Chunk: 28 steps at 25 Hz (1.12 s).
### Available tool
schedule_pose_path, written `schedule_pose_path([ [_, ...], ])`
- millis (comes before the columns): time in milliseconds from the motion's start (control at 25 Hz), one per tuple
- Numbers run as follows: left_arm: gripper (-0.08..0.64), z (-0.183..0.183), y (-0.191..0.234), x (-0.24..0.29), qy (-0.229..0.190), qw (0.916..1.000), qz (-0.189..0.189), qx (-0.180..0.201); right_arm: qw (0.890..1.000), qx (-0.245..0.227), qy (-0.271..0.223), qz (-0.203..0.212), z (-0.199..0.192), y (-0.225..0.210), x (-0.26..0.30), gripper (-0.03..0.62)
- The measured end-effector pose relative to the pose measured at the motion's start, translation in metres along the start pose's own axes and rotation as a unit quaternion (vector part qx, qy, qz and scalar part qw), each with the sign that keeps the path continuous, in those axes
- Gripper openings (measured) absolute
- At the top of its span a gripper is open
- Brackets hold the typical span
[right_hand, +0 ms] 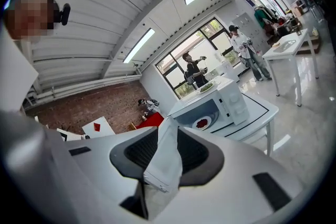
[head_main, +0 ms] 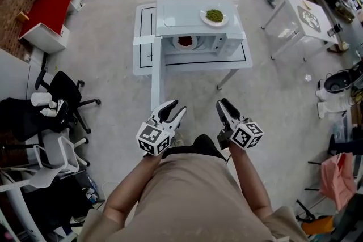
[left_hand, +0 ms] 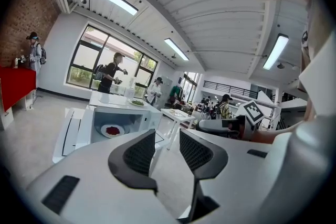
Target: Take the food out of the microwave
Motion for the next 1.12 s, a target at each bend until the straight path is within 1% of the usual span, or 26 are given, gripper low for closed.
schedule_pose_path([
  [120, 0.14, 0.006, -0.001, 0.01, -0.006, 1.0, 0.003, 0.004, 1.0, -0.019, 0.005, 0.001, 0.009, -0.008, 0.007, 0.101],
  [240, 0.14, 0.011, 0.001, 0.025, -0.005, 0.9999, 0.011, 0.008, 1.0, -0.011, 0.008, 0.01, 0.014, -0.022, 0.017, 0.101],
  [440, 0.14, 0.023, 0.002, 0.048, -0.011, 0.9992, 0.037, 0.008, 0.999, 0.002, 0.032, 0.037, 0.022, -0.048, 0.04, 0.101],
  [520, 0.14, 0.027, 0.003, 0.06, -0.014, 0.9986, 0.051, -0.002, 0.998, 0.003, 0.043, 0.048, 0.031, -0.058, 0.047, 0.101],
  [640, 0.14, 0.033, 0.005, 0.08, -0.019, 0.997, 0.07, -0.028, 0.996, -0.005, 0.057, 0.065, 0.048, -0.075, 0.056, 0.101],
  [800, 0.14, 0.039, 0.008, 0.1, -0.027, 0.9938, 0.096, -0.05, 0.994, -0.002, 0.067, 0.085, 0.067, -0.094, 0.067, 0.101],
  [960, 0.14, 0.042, 0.013, 0.117, -0.032, 0.9901, 0.122, -0.062, 0.992, 0.009, 0.076, 0.098, 0.075, -0.116, 0.078, 0.101],
  [1120, 0.14, 0.039, 0.019, 0.128, -0.029, 0.9867, 0.143, -0.071, 0.99, 0.023, 0.086, 0.109, 0.077, -0.131, 0.091, 0.101],
])
Point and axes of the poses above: the fingertips, and each gripper's own axes: x forward along the fingers, y to its left, z out of its top, the point moved 6 cm from there along -x, backward along the fingers, and after that the axes turned 8 degrees about -x, right-handed, at the moved point
